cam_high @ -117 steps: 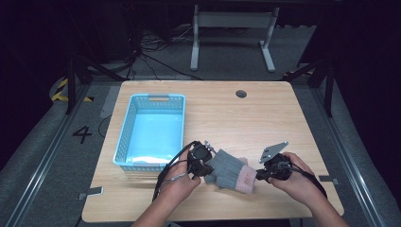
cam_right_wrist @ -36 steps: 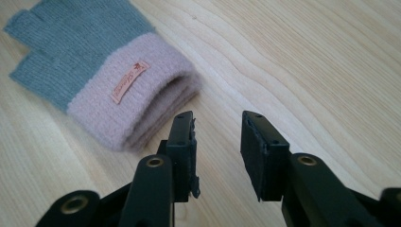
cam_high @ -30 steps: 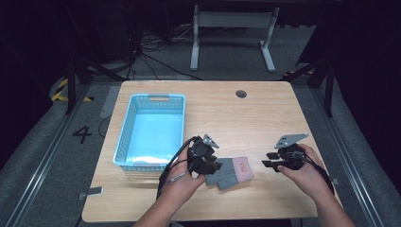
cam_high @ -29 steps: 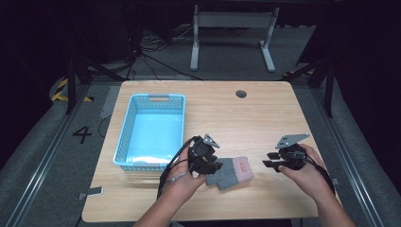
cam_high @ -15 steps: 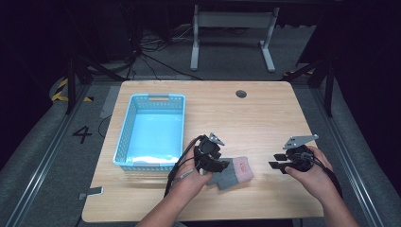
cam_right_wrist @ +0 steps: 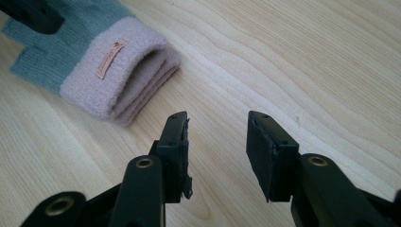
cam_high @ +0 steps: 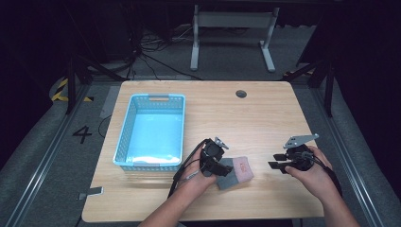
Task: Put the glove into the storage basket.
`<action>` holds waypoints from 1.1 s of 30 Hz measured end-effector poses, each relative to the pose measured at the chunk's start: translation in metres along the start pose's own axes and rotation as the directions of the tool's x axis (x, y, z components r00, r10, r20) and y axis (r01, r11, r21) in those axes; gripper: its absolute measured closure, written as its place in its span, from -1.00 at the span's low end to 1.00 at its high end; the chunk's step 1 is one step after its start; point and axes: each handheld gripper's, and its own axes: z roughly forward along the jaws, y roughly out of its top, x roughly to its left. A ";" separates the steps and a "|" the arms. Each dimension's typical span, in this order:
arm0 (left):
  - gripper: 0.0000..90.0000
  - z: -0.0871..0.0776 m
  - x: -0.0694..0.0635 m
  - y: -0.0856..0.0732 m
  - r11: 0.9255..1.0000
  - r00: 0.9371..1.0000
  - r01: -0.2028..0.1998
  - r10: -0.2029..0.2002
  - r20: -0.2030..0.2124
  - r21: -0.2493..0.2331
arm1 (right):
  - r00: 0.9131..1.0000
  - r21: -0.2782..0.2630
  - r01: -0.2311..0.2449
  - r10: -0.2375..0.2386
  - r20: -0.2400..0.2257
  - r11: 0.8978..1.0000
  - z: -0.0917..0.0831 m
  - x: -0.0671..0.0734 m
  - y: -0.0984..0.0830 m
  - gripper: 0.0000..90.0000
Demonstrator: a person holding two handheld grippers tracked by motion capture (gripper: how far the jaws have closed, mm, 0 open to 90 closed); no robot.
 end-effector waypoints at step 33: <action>-0.67 0.030 -0.022 0.000 0.980 0.983 -0.153 0.164 -0.080 0.130 | 0.999 0.008 0.005 -0.005 -0.050 1.000 0.009 0.005 0.001 0.22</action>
